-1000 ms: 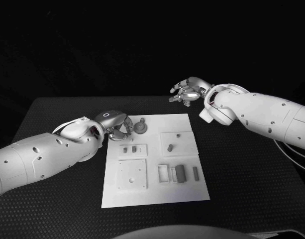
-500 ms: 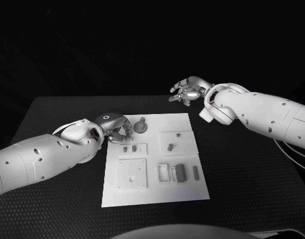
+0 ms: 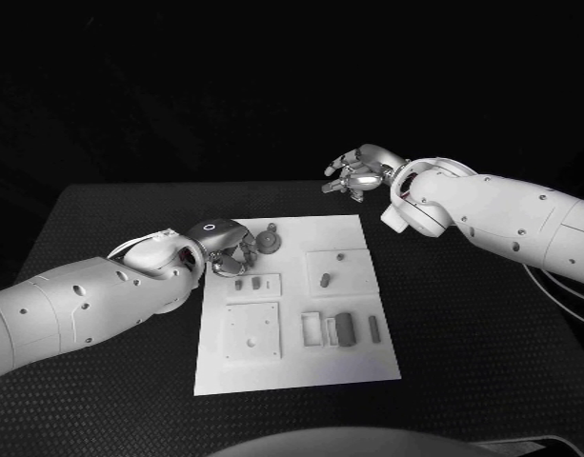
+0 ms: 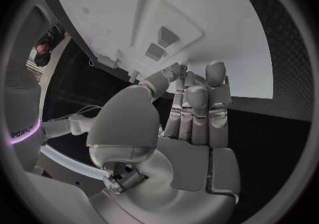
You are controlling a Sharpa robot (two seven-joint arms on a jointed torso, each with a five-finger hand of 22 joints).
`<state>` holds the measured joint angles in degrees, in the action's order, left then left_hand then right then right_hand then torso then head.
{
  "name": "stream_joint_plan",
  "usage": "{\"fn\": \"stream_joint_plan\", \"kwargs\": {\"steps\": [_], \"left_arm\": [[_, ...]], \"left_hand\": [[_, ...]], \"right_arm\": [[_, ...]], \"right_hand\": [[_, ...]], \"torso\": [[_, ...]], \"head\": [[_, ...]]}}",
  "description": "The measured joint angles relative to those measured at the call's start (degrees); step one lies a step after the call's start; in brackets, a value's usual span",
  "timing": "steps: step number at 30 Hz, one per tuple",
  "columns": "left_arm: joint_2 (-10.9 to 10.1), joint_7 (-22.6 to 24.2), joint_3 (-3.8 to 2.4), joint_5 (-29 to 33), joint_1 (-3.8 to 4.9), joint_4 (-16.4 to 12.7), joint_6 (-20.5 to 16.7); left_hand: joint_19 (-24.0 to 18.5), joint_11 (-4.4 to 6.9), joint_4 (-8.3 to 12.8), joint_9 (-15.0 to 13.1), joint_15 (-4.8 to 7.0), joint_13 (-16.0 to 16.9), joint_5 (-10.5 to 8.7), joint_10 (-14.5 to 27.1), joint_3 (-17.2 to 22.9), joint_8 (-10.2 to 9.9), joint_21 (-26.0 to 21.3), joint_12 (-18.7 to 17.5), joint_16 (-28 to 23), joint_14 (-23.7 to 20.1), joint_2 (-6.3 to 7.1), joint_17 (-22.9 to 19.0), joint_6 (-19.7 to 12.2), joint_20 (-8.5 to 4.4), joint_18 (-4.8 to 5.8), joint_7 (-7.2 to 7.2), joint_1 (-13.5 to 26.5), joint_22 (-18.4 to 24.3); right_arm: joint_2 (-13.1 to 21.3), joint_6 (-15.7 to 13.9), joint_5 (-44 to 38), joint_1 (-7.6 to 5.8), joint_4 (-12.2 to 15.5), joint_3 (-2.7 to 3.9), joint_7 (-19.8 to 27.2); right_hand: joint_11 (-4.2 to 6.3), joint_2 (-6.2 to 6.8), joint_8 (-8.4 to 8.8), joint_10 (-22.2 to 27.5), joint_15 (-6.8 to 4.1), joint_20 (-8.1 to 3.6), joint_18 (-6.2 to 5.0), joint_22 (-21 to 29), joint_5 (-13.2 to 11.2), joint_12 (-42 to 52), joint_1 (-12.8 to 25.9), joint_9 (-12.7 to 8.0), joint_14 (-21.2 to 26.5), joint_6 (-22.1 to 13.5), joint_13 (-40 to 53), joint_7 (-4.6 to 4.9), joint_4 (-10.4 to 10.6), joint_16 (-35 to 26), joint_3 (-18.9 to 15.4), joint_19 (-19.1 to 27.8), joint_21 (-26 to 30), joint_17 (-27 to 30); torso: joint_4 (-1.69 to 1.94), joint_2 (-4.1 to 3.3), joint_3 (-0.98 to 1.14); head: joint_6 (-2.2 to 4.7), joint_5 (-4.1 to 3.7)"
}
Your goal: Assemble the parts on the task board
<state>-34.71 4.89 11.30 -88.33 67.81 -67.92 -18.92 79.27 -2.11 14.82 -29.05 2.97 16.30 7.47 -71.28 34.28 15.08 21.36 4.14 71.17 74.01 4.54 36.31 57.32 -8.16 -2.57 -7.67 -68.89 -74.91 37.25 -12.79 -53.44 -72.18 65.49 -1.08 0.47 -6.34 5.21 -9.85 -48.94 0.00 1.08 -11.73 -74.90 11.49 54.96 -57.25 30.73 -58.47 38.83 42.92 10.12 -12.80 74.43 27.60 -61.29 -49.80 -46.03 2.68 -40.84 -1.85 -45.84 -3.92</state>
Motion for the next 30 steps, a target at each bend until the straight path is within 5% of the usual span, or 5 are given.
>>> {"fn": "stream_joint_plan", "kwargs": {"steps": [30], "left_arm": [[0.8, 0.1, 0.41, -0.8, -0.05, 1.7, 0.9]], "left_hand": [[0.0, -0.12, 0.0, 0.1, -0.11, 0.1, 0.00, -0.5, 0.0, 0.1, 0.0, -0.2, 0.0, 0.1, 0.38, 0.0, -0.1, -0.04, -0.03, 0.16, 0.4, 0.0]], "right_arm": [[0.1, 0.1, 0.0, 0.00, 0.0, 0.00, 0.0]], "right_hand": [[0.00, 0.00, -0.19, 0.0, 0.00, 0.00, 0.00, 0.0, 0.0, 0.0, 0.0, 0.0, 0.0, 0.1, -0.1, -0.05, 0.0, 0.0, 0.0, 0.0, 0.2, 0.0]], "torso": [[0.05, 0.03, -0.05]], "head": [[-0.41, -0.22]]}}
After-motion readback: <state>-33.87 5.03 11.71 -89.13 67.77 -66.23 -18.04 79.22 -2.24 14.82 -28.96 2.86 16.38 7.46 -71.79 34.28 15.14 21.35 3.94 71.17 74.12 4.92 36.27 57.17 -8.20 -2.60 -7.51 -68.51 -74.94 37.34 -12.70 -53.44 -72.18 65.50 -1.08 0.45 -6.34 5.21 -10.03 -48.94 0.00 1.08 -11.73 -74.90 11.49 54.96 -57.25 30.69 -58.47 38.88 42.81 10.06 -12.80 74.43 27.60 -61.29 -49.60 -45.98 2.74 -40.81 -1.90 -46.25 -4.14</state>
